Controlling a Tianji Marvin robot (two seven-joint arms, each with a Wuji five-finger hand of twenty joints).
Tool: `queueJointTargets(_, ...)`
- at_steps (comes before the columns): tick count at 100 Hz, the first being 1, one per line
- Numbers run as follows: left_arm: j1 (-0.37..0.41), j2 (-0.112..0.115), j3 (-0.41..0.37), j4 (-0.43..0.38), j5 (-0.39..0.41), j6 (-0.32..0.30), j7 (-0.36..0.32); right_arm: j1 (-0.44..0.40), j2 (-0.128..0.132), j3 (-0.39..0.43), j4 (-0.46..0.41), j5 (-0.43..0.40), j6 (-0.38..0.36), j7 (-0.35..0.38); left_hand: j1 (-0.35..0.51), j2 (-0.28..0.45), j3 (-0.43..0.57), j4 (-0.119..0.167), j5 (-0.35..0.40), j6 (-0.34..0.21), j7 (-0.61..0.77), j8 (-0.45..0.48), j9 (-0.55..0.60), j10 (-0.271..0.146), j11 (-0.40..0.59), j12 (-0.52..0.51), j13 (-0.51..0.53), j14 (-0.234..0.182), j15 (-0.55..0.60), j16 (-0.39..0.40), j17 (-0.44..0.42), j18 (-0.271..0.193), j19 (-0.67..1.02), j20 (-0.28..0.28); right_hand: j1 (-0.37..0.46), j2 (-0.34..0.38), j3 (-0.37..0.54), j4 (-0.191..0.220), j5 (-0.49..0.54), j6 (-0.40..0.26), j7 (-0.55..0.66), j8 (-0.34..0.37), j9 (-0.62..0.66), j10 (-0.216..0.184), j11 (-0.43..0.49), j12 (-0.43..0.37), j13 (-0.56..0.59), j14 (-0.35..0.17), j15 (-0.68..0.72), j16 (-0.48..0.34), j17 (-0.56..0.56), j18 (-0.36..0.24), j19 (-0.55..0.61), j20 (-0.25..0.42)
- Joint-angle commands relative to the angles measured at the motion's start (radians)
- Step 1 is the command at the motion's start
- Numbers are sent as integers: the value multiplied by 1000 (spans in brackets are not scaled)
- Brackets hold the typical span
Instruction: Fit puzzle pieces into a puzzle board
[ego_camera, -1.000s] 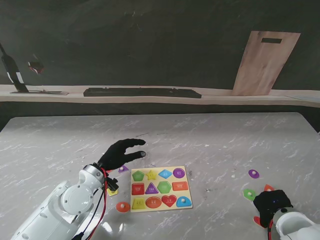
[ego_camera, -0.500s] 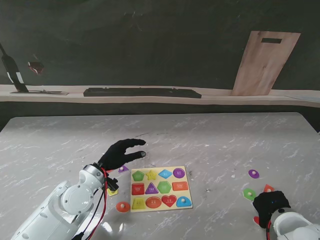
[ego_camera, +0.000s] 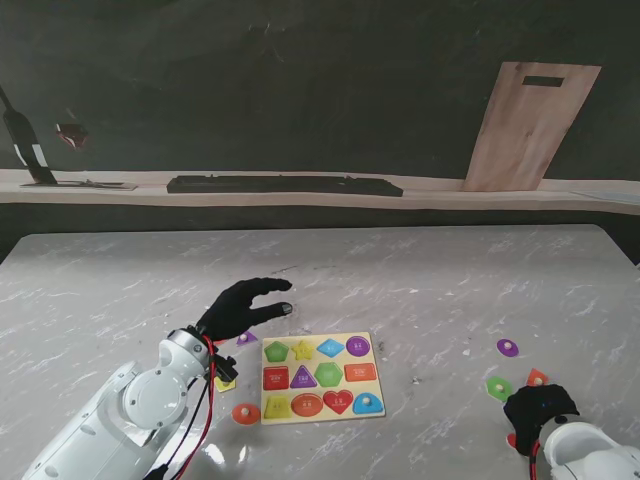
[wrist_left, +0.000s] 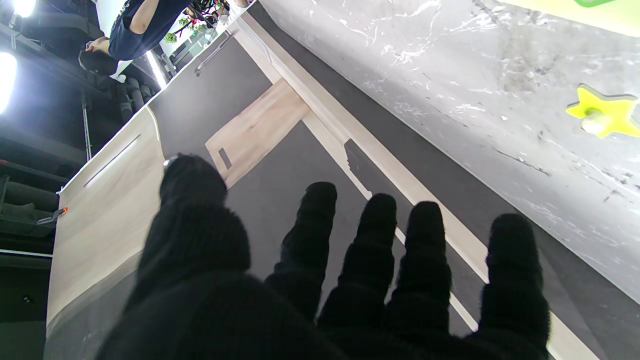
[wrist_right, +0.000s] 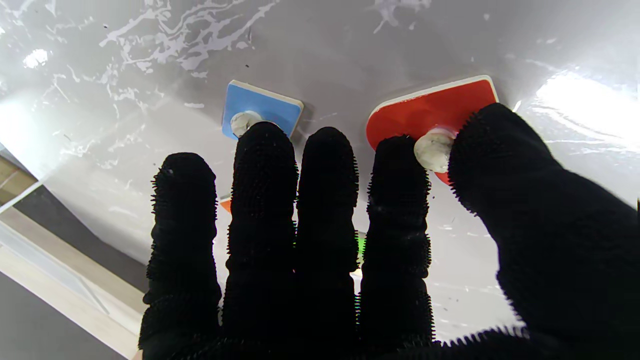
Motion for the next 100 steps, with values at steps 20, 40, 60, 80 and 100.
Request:
queueJointTargets(20,0,0,2,-2,-5,2,-2,-15,-3,6,-18,49,13,63,-15,23,-9,33,12,-23,-1,20,-6,-8,-2,5,19,4,19,16,-9,-169,23,0,170,24,69,9,70,34,-8,-77,86,65,-32,-73,71,19,-24,-21,27,32,23,9)
queueJointTargets(40,2,0,1,-3,-2,1,1,-15,-3,6,-19,62,27,70,-15,22,-9,33,13,-24,0,20,-5,-6,-2,5,19,4,19,16,-8,-169,24,1,178,4,78,12,86,81,-10,-98,116,86,-46,-83,107,26,-37,-34,52,39,23,4)
queueJointTargets(60,4,-1,-1,-5,-2,1,2,-31,-8,24,-64,87,16,33,-15,23,-8,33,13,-22,1,20,-5,-6,-2,5,20,7,20,17,-7,-167,24,1,174,-8,88,12,98,104,-9,-107,135,97,-47,-86,130,33,-33,-39,68,49,32,4)
queueJointTargets(80,10,-1,-8,-8,5,-1,8,-12,-10,11,-107,155,-9,-16,-13,23,-8,33,14,-22,0,19,-6,-6,-3,4,18,7,19,16,-8,-167,24,1,173,-5,89,8,103,126,-10,-110,141,108,-38,-82,141,43,-20,-37,76,65,43,7)
queueJointTargets(100,19,-2,-19,-11,2,-9,15,110,-2,-113,-103,260,-7,20,-11,25,-7,33,15,-23,0,19,-6,-5,-4,4,17,6,18,16,-9,-167,23,0,179,17,82,8,97,147,-12,-105,126,121,-18,-70,136,53,-2,-31,70,91,55,12)
